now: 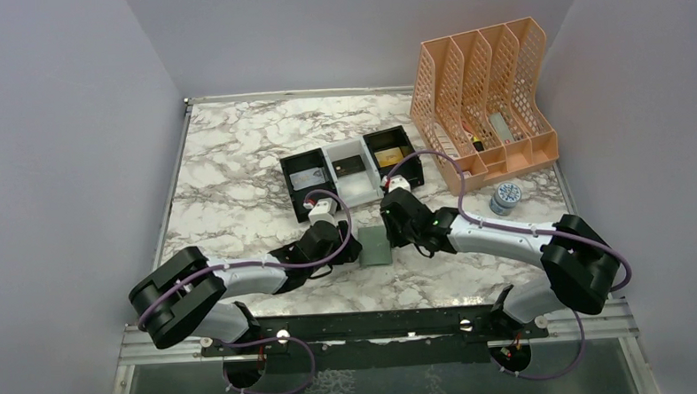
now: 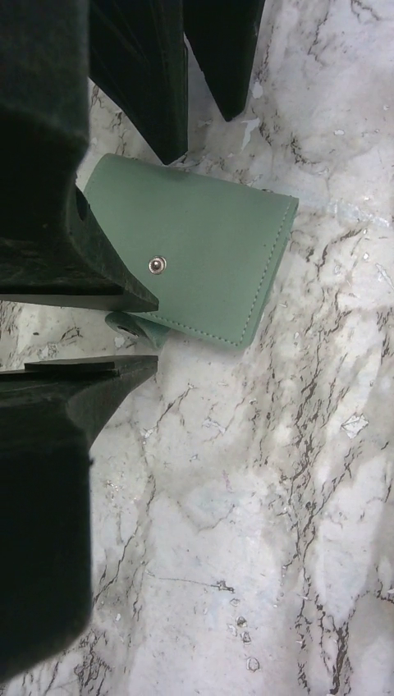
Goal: Take the credit cards out of the card holder
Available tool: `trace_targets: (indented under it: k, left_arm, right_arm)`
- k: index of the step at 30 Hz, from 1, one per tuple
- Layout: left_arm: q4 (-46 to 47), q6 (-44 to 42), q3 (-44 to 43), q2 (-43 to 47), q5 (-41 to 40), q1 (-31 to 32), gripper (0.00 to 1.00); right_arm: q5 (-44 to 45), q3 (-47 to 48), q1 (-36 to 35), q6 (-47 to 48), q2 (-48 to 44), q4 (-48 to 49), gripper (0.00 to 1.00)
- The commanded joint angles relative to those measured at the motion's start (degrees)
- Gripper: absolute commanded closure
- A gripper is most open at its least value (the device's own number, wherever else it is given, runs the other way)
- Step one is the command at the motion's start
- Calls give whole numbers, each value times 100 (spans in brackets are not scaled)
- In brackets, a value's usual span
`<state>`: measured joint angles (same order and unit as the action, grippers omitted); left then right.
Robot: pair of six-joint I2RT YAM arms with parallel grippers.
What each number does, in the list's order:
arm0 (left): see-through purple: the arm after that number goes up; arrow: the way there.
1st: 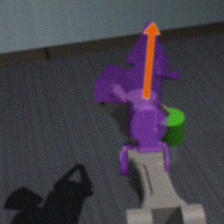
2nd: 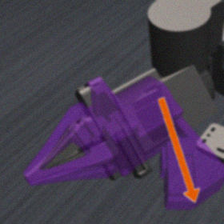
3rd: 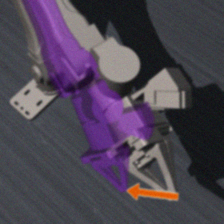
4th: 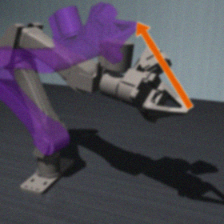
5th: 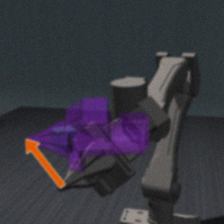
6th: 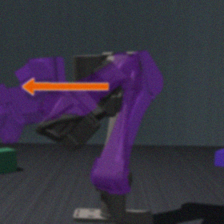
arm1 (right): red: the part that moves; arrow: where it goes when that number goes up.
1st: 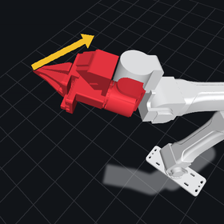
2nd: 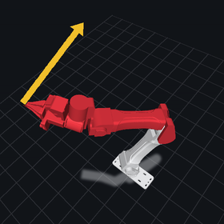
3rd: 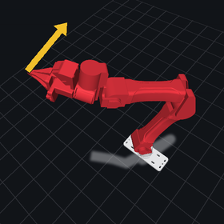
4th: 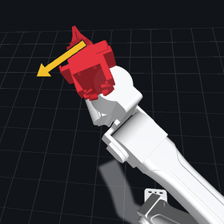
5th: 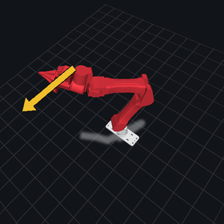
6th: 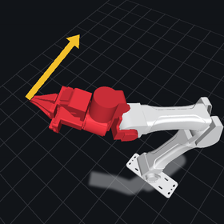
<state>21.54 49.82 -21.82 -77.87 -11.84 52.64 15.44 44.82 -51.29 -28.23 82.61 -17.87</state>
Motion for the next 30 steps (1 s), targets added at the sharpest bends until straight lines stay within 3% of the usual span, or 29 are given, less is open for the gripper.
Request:
trace_targets:
  k: [1,8,17,19,23,26,30]
  left_arm:
    - [-144,-29,64,158,-119,37,47]
    - [-184,-47,101,358,-126,37,46]
    - [-226,-52,225,669,-237,36,40]
    - [-228,-42,268,763,-259,42,36]
    - [-238,-83,391,1037,-364,34,17]
    - [-344,-169,443,1317,-488,30,2]
    - [-997,-111,334,1842,-910,21,1]
  right_arm:
    - [244,-50,28,-14,53,-6,75]
    - [133,-70,57,-32,76,27,83]
    - [117,-272,84,-138,191,106,81]
    - [137,-296,84,-131,173,133,83]
    - [41,-303,91,-92,-55,203,98]
    - [-111,-293,94,-18,-343,252,99]
    - [-439,-220,93,87,-780,337,99]
